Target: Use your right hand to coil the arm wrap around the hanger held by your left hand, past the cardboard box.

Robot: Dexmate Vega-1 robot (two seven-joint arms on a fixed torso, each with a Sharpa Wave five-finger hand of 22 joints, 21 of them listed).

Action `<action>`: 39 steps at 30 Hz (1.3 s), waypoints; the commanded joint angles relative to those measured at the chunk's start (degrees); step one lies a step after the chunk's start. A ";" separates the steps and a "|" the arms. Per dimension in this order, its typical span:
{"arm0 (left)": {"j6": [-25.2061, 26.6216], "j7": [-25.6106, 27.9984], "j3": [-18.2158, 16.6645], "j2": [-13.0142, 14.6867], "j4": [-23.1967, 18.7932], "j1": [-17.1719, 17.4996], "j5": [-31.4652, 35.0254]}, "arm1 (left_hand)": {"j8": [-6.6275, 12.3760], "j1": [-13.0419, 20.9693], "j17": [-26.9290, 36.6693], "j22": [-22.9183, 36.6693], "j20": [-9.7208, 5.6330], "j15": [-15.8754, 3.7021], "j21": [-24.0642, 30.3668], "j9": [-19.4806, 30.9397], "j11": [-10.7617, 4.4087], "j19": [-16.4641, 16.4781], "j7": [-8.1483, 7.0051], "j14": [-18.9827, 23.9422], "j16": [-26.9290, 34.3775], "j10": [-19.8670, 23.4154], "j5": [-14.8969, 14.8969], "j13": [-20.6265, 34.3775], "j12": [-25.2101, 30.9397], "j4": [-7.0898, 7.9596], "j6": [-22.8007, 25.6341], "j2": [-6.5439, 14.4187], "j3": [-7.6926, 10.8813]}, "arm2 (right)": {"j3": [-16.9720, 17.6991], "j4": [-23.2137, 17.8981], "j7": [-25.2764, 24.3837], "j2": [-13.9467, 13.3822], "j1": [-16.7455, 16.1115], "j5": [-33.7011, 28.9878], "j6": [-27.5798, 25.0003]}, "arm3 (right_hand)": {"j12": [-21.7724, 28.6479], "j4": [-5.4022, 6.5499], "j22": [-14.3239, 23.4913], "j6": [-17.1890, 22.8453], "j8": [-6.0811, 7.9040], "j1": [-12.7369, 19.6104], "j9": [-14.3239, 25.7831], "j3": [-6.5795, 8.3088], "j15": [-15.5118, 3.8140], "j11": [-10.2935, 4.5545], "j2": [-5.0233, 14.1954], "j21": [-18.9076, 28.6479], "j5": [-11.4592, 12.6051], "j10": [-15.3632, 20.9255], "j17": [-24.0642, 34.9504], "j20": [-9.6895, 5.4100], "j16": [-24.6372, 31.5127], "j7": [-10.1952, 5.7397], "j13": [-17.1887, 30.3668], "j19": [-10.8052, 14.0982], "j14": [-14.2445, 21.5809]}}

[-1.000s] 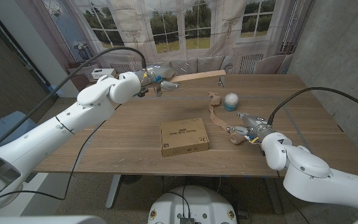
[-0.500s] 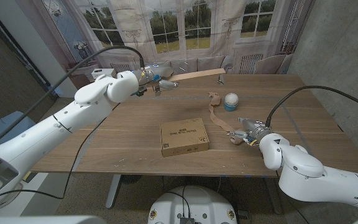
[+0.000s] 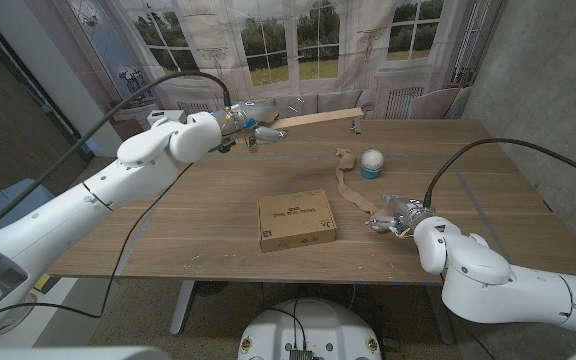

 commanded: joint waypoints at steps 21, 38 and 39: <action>-1.85 0.89 -0.31 0.31 2.00 -0.45 -1.92 | 0.75 -1.33 -0.04 -0.56 -1.61 -0.12 1.36 -0.77 0.22 -0.38 0.36 -0.22 0.16 -0.06 -0.07 0.09 0.39 0.84 -0.35 1.15 1.59 | 1.76 12.73 27.67 9.40 -5.13 -32.59 -0.96 | 1.00 0.14 0.16 3.04 1.31 2.07 0.07 -0.20 -1.08 -1.73 0.69 0.37 0.96 0.90 0.02 0.45 0.68 -5.76 0.10 1.67 1.40; -1.58 0.21 -0.05 0.50 1.92 -0.73 -2.17 | 1.02 -1.68 -0.13 -0.92 -1.65 -0.19 1.92 -1.19 0.30 -0.57 0.40 -0.24 0.17 -0.18 -0.21 0.08 0.36 0.85 -0.65 1.13 1.89 | 3.37 13.07 11.41 10.05 -7.60 -21.87 0.41 | 4.36 0.25 0.64 14.18 3.47 10.51 0.27 1.60 -6.51 -1.50 5.56 3.87 2.13 13.40 1.20 -2.83 4.75 -6.13 0.80 14.26 13.93; -1.50 0.07 0.01 0.48 1.85 -0.77 -2.15 | 1.00 -1.71 0.13 -1.14 -1.64 -0.28 1.86 -1.28 0.24 -0.47 0.42 -0.31 0.31 -0.16 -0.22 0.08 0.37 0.86 -0.69 1.14 1.92 | 3.14 13.10 10.01 10.01 -7.74 -21.70 0.59 | 4.99 0.37 0.72 16.36 3.90 10.94 0.28 1.49 -6.98 -1.22 6.15 4.14 2.03 15.34 1.63 -3.06 5.71 -6.10 0.94 15.17 16.05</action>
